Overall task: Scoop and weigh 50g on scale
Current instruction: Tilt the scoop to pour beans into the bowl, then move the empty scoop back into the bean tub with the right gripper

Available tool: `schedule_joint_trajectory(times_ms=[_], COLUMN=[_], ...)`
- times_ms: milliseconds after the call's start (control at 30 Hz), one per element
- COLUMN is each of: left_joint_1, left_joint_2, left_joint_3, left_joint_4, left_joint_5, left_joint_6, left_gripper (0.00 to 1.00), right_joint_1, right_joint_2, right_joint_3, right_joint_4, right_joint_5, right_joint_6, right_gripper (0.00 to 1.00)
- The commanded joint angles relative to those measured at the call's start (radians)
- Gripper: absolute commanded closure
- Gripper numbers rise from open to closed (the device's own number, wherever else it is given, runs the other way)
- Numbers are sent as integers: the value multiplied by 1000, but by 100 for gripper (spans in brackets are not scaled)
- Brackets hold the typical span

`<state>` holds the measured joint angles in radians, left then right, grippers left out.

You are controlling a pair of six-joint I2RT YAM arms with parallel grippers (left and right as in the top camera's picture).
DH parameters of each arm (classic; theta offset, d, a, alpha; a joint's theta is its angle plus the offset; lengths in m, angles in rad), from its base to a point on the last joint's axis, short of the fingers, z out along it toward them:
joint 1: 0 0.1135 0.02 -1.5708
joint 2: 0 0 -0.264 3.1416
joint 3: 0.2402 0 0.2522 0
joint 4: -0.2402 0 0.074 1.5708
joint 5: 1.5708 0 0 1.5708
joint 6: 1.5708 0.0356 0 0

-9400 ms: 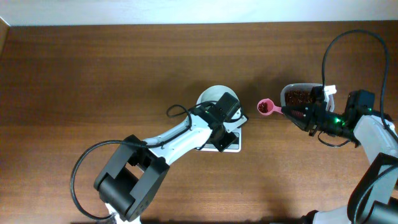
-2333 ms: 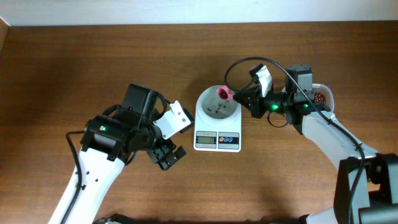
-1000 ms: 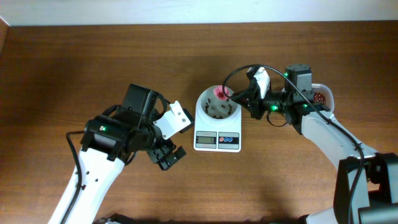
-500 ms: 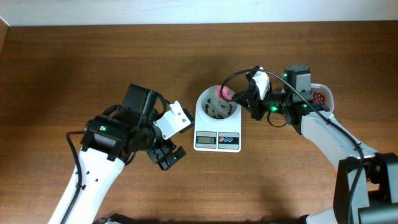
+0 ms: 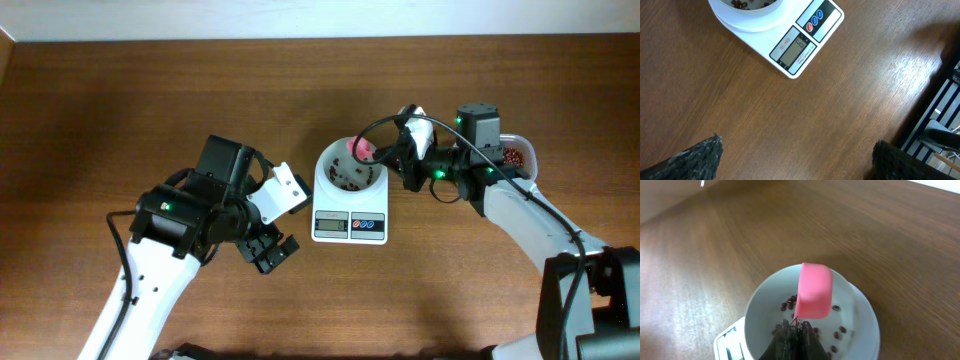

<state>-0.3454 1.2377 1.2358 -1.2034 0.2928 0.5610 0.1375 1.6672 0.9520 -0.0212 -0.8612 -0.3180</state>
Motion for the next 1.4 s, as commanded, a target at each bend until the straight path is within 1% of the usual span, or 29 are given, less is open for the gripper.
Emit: schedule_joint_trajectory(times_ms=[0, 100, 200, 267, 333, 467, 500, 600, 733, 867, 1033, 1167, 1267, 1367], left_joint_1=[3, 3, 3, 3, 3, 3, 3, 3, 3, 3, 3, 3, 3, 3], left_joint_2=[-6, -6, -6, -6, -6, -6, -6, -6, -6, -6, -6, -6, -6, -6], left_joint_3=[-5, -5, -5, -5, -5, -5, -5, -5, -5, -5, -5, -5, -5, -5], left_joint_4=[2, 2, 2, 2, 2, 2, 2, 2, 2, 2, 2, 2, 2, 2], left_joint_5=[18, 18, 18, 18, 18, 18, 18, 18, 18, 18, 18, 18, 18, 18], left_joint_6=[16, 16, 16, 16, 16, 16, 16, 16, 16, 16, 16, 16, 16, 16], left_gripper=[1, 1, 1, 1, 1, 1, 1, 1, 1, 1, 1, 1, 1, 1], right_joint_1=[6, 5, -3, -41, -86, -196, -207, -256, -303, -373, -377, -377, -377, -377], right_joint_2=[-19, -43, -127, -216, -278, -394, -406, -416, -381, -291, -193, -171, -160, -153], right_joint_3=[6, 8, 8, 7, 7, 7, 7, 7, 6, 6, 6, 6, 6, 6], right_joint_4=[3, 3, 3, -13, -64, -246, -267, -369, -459, -462, -461, -462, -463, -503], right_joint_5=[42, -9, -8, 56, 184, 536, 579, 794, 811, 817, 762, 753, 629, 580], right_joint_6=[-8, -7, -7, -7, -8, -7, -8, -7, -5, 136, 141, 225, 230, 230], right_gripper=[96, 96, 96, 96, 96, 96, 96, 96, 96, 96, 96, 96, 96, 96])
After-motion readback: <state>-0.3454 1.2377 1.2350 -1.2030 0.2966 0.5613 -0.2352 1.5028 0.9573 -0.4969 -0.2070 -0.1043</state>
